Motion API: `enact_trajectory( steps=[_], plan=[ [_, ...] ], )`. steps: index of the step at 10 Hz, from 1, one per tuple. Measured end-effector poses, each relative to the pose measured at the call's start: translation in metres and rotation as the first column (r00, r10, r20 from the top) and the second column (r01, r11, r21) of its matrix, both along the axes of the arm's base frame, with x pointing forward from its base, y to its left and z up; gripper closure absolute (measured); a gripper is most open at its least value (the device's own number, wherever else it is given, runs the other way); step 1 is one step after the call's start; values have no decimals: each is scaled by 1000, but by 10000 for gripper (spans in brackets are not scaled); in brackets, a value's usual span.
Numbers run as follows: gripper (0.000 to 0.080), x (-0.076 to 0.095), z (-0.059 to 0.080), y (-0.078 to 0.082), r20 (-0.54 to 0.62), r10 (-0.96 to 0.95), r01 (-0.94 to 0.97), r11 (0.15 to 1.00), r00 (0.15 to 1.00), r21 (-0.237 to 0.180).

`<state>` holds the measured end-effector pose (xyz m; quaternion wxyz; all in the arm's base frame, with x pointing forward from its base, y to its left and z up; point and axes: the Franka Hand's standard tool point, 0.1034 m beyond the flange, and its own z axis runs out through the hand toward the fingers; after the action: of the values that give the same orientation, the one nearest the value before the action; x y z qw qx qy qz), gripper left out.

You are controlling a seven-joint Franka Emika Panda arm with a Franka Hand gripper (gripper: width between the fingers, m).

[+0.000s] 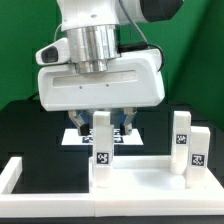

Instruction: Assemble desk

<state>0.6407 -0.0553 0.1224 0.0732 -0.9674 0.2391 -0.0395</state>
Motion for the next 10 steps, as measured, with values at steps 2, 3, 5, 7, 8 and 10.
enact_trajectory(
  steps=[2,3,5,7,8,10],
  plan=[
    [503,0,0,-1,-20,-150,150,989,989,14],
    [503,0,0,-1,-25,-187,187,982,982,17],
    [502,0,-1,-3,-53,-366,368,929,929,30],
    [502,-4,1,3,-186,-690,706,708,700,33],
    [502,2,1,4,-242,-788,817,576,567,37],
    [502,4,-1,-4,-283,-869,910,413,405,37]
  ],
)
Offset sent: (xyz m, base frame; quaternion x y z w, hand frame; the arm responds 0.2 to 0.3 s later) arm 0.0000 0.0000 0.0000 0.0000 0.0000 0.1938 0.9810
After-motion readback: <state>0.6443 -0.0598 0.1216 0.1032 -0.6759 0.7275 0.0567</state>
